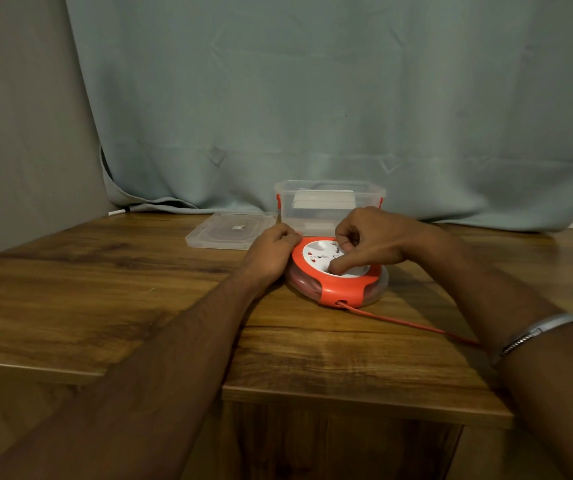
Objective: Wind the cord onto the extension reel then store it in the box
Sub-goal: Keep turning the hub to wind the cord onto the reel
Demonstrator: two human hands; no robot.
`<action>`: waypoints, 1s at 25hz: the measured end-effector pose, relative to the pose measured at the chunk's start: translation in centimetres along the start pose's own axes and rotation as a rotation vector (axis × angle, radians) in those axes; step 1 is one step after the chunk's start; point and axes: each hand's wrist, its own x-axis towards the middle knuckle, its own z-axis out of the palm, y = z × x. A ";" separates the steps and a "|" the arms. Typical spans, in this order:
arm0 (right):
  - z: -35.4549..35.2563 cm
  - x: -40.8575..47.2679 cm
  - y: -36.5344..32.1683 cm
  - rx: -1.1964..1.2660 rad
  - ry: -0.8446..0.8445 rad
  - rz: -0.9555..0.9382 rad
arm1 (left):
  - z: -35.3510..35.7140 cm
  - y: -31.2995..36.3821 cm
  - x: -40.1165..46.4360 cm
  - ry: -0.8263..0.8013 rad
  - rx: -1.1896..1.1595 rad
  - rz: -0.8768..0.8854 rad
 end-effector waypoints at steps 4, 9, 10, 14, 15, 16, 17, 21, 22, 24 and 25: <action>0.5 0.4 -0.3 -0.027 0.037 -0.010 | 0.1 0.1 -0.1 -0.007 0.032 0.004; 0.6 0.4 -0.2 0.023 0.047 -0.041 | 0.1 0.2 -0.2 -0.012 0.022 0.015; 0.4 0.3 0.0 0.045 0.055 -0.046 | 0.1 0.2 -0.2 -0.014 0.019 0.015; -0.8 -0.2 0.0 0.123 0.057 -0.129 | -0.1 0.2 -0.3 -0.012 0.002 0.031; -1.0 -0.4 -0.1 0.143 0.018 -0.131 | -0.1 0.3 -0.3 -0.014 -0.006 0.035; -1.2 -0.5 0.0 0.150 -0.028 -0.121 | -0.1 0.3 -0.3 -0.018 -0.010 0.039; -1.2 -0.5 0.2 0.146 -0.064 -0.105 | -0.1 0.3 -0.4 -0.026 -0.010 0.043; -1.1 0.2 1.5 0.145 -0.139 -0.122 | -0.1 0.4 -0.5 -0.046 -0.018 0.052; -1.1 0.3 1.7 0.159 -0.138 -0.124 | -0.1 0.5 -0.6 -0.047 -0.024 0.052; -1.3 0.4 1.9 0.190 -0.139 -0.102 | -0.1 0.5 -0.6 -0.051 -0.035 0.046; -1.4 0.3 1.9 0.207 -0.137 -0.088 | -0.1 0.6 -0.7 -0.054 -0.041 0.040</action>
